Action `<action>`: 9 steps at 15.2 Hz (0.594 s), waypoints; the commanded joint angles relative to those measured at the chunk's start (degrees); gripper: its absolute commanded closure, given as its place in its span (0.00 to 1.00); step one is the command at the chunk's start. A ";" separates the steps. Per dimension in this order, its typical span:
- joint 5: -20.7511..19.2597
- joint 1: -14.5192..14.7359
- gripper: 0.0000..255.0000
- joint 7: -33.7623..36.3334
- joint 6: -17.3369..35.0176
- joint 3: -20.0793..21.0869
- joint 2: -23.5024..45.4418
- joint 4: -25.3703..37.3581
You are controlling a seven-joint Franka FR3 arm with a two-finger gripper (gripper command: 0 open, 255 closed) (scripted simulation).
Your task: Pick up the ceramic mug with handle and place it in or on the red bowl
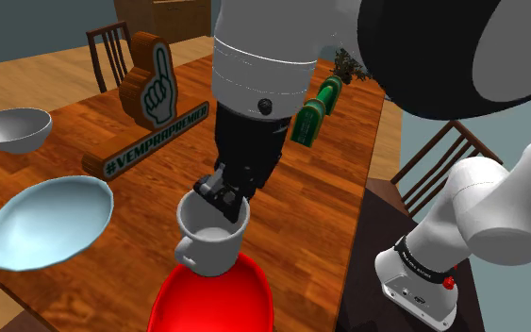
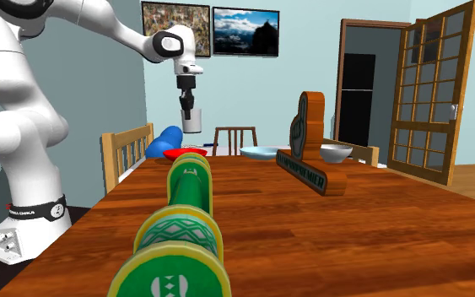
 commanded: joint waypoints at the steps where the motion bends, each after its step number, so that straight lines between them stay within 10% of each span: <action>1: 0.05 1.01 1.00 3.10 -0.31 1.92 0.35 1.00; 9: -0.32 2.54 1.00 7.87 2.53 5.37 1.90 0.08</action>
